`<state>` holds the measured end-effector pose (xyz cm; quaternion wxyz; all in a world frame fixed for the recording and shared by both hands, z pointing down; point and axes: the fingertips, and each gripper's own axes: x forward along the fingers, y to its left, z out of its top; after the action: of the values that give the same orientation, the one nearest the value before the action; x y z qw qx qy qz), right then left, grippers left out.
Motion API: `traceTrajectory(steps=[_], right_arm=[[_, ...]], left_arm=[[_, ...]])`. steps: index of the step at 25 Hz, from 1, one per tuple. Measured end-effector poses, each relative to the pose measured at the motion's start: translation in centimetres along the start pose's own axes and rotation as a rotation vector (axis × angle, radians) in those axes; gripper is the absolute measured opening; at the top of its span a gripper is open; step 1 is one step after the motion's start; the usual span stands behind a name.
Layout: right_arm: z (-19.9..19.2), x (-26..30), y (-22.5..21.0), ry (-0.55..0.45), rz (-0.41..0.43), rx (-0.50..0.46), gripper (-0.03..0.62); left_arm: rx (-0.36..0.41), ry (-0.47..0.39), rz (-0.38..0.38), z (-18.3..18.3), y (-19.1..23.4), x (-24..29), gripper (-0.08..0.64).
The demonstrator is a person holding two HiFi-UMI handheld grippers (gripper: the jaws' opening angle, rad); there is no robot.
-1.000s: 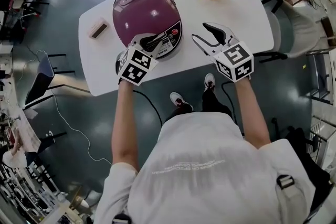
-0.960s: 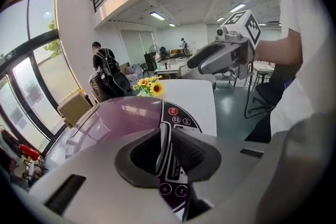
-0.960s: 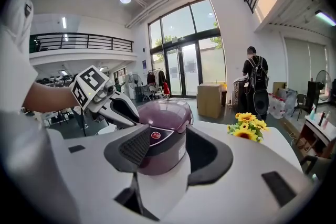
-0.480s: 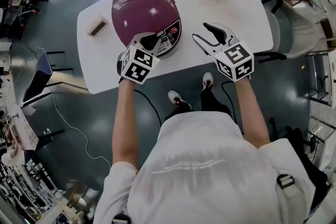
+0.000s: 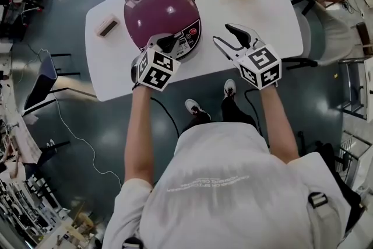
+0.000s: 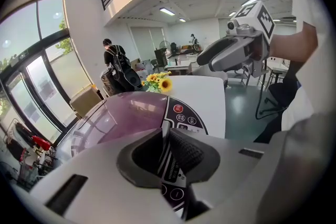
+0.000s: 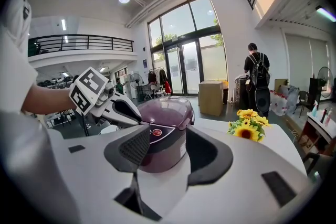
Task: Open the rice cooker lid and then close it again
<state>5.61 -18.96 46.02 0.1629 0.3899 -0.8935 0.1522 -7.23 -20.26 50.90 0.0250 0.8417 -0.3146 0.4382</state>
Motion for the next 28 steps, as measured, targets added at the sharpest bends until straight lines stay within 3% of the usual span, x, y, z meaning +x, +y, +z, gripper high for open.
traceTrajectory(steps=[6,28], right_arm=[[-0.3,0.0,0.0,0.008,0.011,0.000,0.230],[1.2,-0.3,-1.5,-0.018,0.019,-0.030,0.230]], left_arm=[[0.034,0.034,0.018,0.0,-0.2,0.2,0.054],[0.001,0.059,0.019,0.1,-0.4,0.7,0.054]])
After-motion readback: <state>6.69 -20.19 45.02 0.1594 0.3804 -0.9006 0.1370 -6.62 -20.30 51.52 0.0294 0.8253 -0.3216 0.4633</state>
